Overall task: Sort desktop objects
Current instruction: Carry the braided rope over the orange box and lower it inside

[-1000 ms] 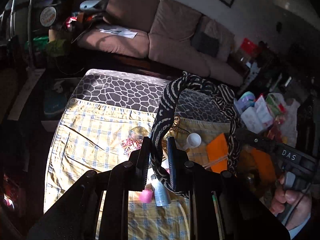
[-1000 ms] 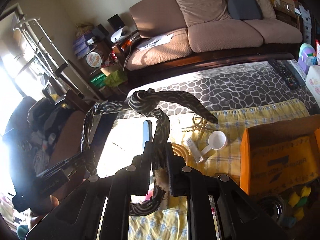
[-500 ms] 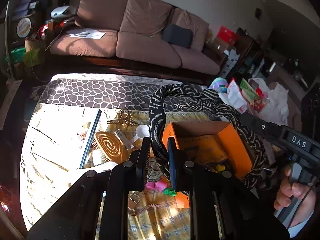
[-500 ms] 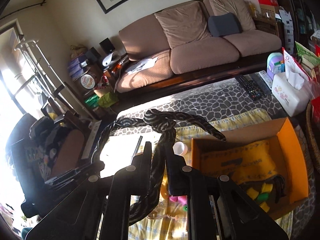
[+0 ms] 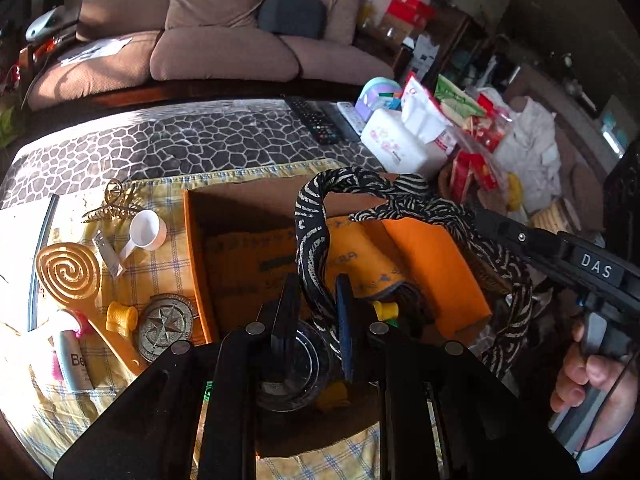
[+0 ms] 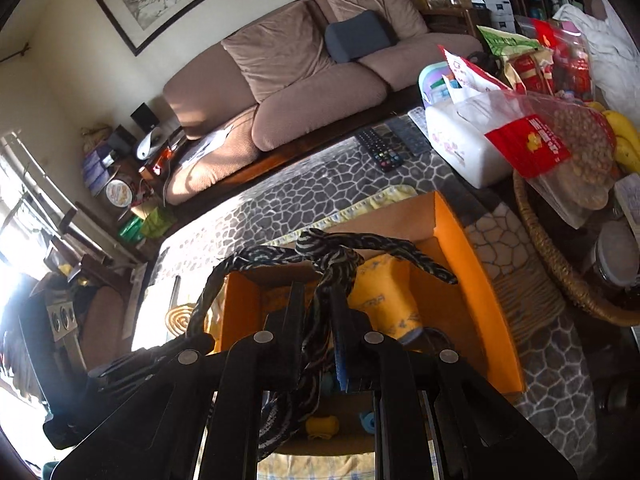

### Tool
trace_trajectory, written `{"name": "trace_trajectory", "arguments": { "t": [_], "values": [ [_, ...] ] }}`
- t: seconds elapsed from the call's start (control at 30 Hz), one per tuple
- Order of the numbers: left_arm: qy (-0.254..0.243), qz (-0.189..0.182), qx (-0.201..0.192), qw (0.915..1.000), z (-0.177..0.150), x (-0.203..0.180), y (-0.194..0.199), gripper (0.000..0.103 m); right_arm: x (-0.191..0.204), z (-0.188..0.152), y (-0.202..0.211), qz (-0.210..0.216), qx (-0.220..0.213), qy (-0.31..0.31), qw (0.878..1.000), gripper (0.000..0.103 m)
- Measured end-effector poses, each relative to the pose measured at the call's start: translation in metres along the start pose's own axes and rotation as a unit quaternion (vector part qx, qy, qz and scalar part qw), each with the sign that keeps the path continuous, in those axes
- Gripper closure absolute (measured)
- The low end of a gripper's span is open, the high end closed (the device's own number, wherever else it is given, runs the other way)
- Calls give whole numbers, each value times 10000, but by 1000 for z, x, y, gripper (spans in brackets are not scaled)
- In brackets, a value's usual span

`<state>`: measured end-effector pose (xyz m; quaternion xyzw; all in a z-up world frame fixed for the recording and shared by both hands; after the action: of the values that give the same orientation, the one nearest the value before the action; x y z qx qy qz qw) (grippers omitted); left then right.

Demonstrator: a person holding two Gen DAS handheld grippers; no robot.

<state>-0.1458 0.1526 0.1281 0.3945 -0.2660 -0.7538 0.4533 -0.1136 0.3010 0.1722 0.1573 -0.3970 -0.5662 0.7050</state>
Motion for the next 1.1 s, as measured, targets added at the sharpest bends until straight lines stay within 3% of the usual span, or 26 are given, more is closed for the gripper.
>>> {"name": "trace_trajectory", "arguments": {
  "t": [0.2,0.43,0.63,0.93,1.1],
  "values": [
    [-170,3,176,9997,-5,-21,-37,88,-40,-4,-5,-121,-8,-203,9997,90],
    [-480,201,278,9983,-4,-37,-70,88,-56,-7,-17,-421,-6,119,9990,90],
    [-158,181,503,9984,2,-20,-96,88,-70,-20,-40,-400,143,64,9991,90],
    [-246,335,749,9963,-11,-4,-106,88,-81,-47,-77,-443,693,-70,9966,90],
    [-154,319,653,9972,-15,5,-97,88,-65,-52,-83,-312,710,55,9970,90]
  ]
}}
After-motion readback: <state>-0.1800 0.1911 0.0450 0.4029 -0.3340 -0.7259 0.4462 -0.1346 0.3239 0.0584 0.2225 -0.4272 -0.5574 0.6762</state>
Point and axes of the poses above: each gripper's, at about its wrist camera, not at the fingertips, and y roughly against the way its jaws point, x to its left, z to its top, the point moved 3 cm from there along -y, roughly the way its jaws point, and after that the axes turned 4 degrees about y, right-handed, at the moved point
